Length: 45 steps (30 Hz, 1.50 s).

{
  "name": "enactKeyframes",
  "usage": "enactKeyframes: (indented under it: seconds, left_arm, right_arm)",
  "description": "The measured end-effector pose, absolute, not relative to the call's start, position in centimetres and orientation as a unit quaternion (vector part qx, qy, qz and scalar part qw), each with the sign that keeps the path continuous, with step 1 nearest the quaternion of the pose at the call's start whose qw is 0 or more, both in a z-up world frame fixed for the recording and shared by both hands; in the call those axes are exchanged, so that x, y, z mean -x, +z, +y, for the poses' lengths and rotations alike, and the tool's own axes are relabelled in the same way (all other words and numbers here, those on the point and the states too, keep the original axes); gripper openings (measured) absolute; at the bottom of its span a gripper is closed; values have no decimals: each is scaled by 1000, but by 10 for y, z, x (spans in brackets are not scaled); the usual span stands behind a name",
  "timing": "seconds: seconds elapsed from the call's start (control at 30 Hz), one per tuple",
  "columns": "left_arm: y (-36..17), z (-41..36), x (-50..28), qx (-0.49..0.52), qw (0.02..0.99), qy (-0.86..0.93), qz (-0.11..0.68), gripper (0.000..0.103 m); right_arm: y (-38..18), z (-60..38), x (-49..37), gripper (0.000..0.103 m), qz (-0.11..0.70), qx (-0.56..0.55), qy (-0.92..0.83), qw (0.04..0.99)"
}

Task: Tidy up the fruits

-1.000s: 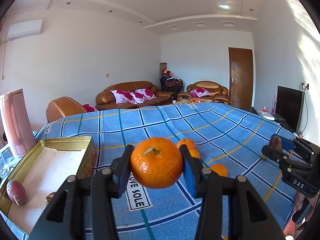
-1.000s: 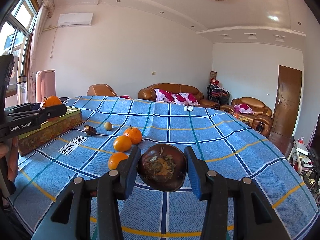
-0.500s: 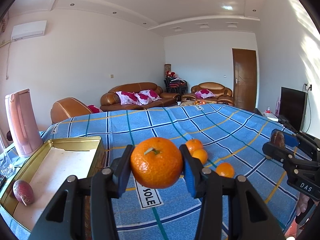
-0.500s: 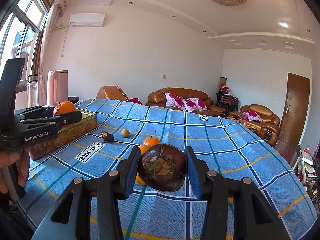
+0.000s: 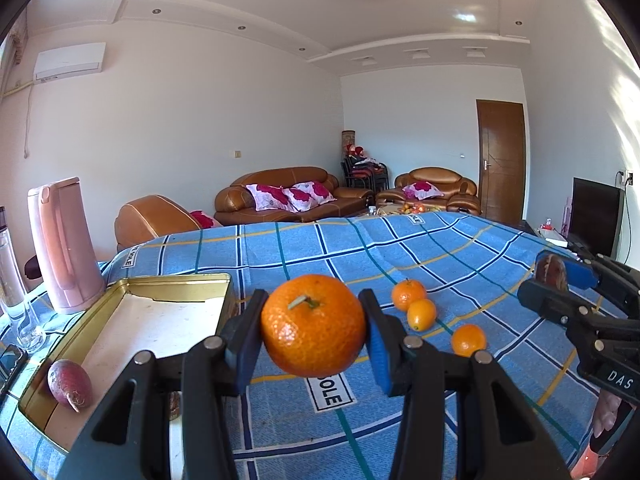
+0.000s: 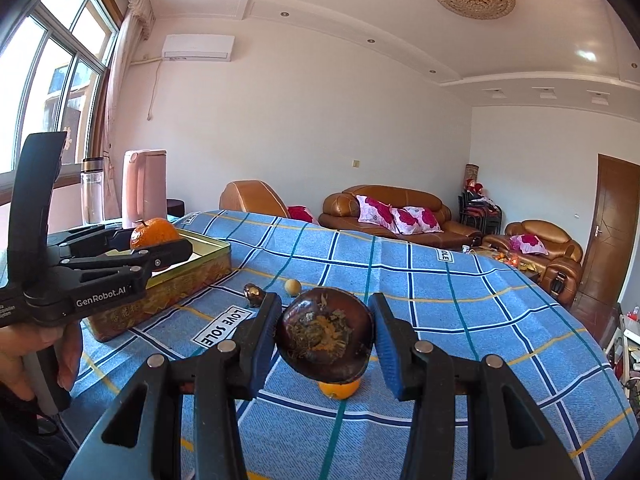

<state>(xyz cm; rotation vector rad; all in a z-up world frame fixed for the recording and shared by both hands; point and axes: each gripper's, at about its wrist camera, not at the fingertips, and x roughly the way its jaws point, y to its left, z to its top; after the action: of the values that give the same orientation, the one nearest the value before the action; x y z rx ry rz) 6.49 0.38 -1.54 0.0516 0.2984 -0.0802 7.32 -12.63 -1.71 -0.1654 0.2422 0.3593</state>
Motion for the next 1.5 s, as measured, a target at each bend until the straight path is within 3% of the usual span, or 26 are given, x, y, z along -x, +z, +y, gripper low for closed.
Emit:
enactKeyframes:
  seconds: [1.5]
  left_arm:
    - [-17, 100, -44, -2, 982, 66, 174, 48]
  right_arm:
    - [-3, 22, -95, 47, 115, 114, 321, 933]
